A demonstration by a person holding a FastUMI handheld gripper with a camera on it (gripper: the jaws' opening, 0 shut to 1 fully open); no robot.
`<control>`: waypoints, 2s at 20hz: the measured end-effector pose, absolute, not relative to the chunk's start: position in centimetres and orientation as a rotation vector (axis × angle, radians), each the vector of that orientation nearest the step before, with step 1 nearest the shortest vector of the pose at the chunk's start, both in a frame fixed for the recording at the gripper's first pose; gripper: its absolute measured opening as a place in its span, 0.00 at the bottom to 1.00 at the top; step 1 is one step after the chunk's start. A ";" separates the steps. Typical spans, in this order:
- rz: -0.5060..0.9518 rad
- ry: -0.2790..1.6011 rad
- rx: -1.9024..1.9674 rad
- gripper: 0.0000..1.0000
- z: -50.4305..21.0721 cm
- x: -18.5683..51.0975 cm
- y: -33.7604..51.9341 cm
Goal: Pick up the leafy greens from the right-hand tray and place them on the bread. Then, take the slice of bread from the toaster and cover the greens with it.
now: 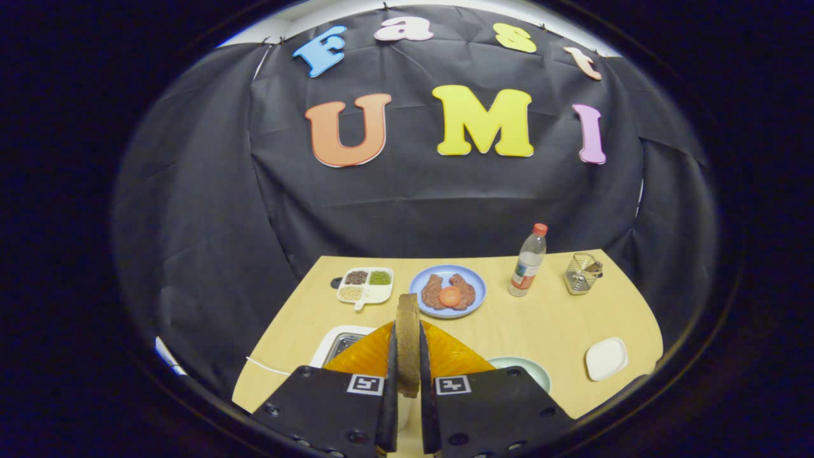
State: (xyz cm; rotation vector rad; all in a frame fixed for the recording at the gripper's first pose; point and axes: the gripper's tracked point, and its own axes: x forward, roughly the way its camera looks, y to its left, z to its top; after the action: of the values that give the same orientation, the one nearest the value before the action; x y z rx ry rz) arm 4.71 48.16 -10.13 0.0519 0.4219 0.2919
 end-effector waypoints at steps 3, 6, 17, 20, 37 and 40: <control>0.282 0.454 0.053 0.15 -12.5 5.4 45.8; 0.251 0.498 0.027 0.15 -15.9 5.9 43.1; 0.197 0.701 0.174 0.15 -25.3 7.3 39.0; 0.179 0.697 0.179 0.15 -26.3 8.1 37.2; 0.074 0.819 0.069 0.45 -33.1 8.3 30.7; 0.082 0.798 0.002 0.53 -32.8 8.6 30.5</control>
State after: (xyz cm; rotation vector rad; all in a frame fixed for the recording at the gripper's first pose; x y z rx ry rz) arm 8.55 30.53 -32.85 0.0025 0.7979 0.0820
